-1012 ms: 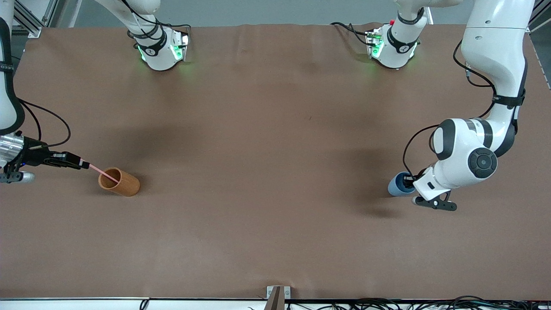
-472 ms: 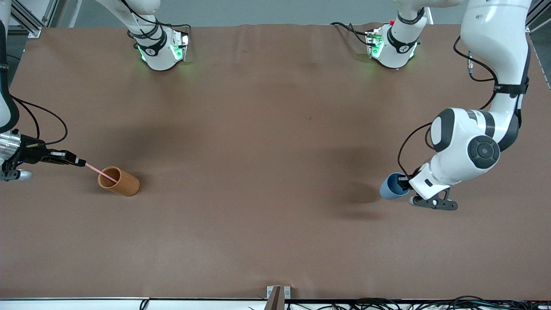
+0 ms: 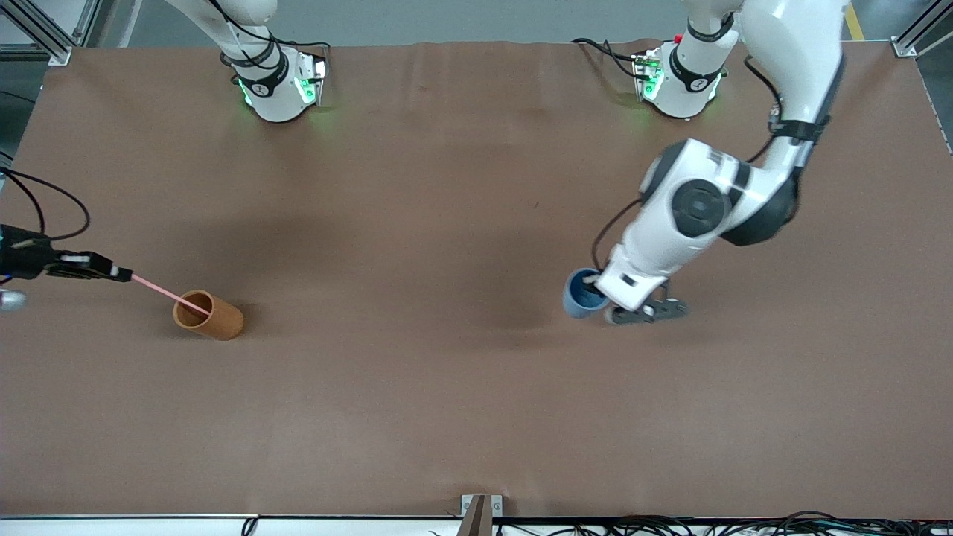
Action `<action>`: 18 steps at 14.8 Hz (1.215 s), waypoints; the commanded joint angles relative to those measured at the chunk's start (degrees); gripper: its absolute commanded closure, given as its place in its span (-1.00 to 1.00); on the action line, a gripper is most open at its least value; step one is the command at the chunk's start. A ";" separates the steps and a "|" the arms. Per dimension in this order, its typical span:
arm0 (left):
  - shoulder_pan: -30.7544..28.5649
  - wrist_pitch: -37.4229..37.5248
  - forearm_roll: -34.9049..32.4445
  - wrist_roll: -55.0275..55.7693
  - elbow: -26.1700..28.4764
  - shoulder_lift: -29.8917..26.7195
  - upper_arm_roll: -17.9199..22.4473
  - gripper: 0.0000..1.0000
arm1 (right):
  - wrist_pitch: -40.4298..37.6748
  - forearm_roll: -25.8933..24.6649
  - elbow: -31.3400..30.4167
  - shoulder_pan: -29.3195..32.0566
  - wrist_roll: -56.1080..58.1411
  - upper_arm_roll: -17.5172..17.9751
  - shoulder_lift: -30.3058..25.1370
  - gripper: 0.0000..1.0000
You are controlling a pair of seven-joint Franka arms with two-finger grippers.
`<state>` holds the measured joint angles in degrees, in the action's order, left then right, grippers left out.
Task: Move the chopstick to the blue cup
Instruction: 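Lift the pink chopstick from the wooden cup with the right gripper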
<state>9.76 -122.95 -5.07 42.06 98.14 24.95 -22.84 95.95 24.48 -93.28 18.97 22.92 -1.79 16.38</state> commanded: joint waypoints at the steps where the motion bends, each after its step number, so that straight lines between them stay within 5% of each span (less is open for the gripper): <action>1: 2.54 0.78 -2.48 8.45 -2.43 3.87 -2.11 0.99 | -5.15 -4.32 7.13 -1.73 -5.33 1.00 -1.61 0.95; 7: 6.14 -0.27 -10.39 23.12 -9.26 13.00 -5.63 0.98 | -7.70 -17.60 9.43 -14.28 -17.44 1.00 -9.34 0.95; 15: 7.12 -3.78 -14.53 25.52 -11.13 17.33 -5.72 0.88 | -7.70 -30.45 14.09 -36.18 -42.50 1.08 -9.79 0.94; 16: 7.03 -4.31 -14.44 26.13 -11.04 17.50 -5.72 0.77 | -7.62 -30.54 14.36 -37.85 -45.22 1.08 -9.70 0.94; 17: 6.85 -4.40 -14.10 26.23 -11.04 17.59 -5.72 0.30 | -7.70 -30.54 15.14 -39.35 -47.95 1.08 -9.61 0.94; 18: 6.68 -4.49 -14.18 26.14 -10.95 17.59 -5.72 -0.48 | -7.70 -30.72 16.02 -40.75 -50.06 1.08 -9.44 0.94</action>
<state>16.83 -127.18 -18.09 66.99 88.30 41.85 -28.13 88.69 -4.74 -79.50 -19.25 -22.91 0.00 6.51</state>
